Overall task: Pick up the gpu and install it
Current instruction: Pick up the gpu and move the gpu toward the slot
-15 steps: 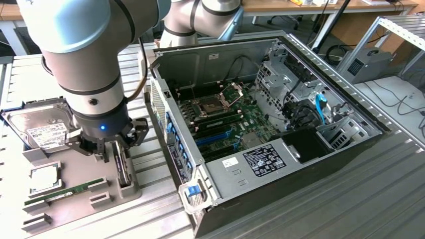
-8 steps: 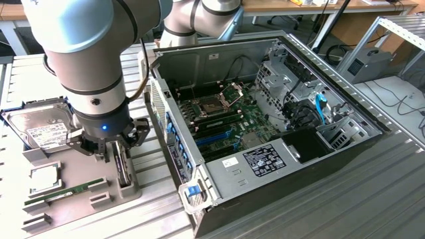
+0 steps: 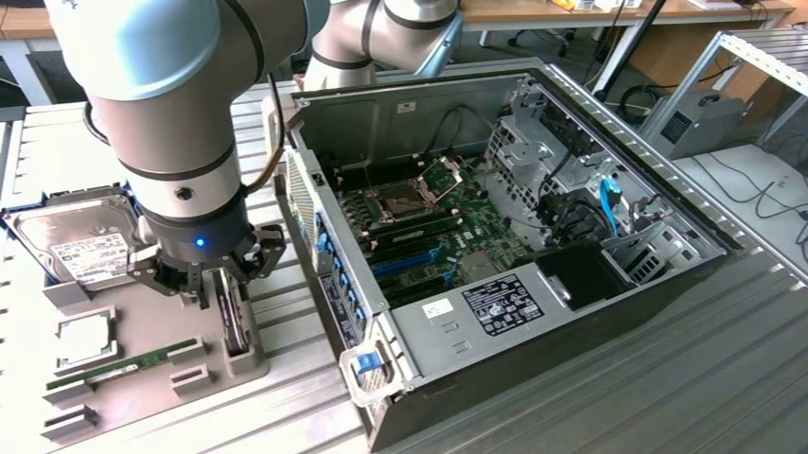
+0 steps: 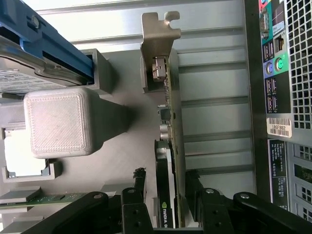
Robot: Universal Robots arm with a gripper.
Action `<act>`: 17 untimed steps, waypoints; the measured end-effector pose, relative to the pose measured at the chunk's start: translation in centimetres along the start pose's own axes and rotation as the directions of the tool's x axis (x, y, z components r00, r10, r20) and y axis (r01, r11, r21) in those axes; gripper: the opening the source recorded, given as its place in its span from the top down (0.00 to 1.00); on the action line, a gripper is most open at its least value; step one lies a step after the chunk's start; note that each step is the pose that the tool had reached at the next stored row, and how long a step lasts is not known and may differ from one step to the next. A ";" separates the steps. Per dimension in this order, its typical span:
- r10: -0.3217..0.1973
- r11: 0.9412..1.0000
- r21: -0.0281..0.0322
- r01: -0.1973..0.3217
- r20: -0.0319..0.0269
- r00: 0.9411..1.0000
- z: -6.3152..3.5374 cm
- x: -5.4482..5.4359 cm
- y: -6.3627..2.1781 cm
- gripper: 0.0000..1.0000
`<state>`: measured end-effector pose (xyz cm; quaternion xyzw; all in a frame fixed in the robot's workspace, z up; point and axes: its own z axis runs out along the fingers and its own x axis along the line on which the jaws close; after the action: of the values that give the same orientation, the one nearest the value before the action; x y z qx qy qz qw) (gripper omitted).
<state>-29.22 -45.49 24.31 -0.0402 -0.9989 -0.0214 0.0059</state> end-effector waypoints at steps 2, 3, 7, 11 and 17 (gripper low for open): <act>0.000 1.000 0.000 0.000 0.000 1.000 0.00 0.0 0.00 0.55; 0.000 1.000 0.000 0.000 0.000 1.000 0.00 0.0 0.00 0.55; 0.000 1.000 0.000 0.000 0.000 1.000 0.00 0.0 0.00 0.55; 0.000 1.000 0.000 0.000 0.000 1.000 0.00 0.0 0.00 0.69; 0.000 1.000 0.000 0.000 0.000 1.000 0.00 0.0 0.00 0.73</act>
<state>-29.19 -45.49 24.30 -0.0402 -0.9989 -0.0214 0.0061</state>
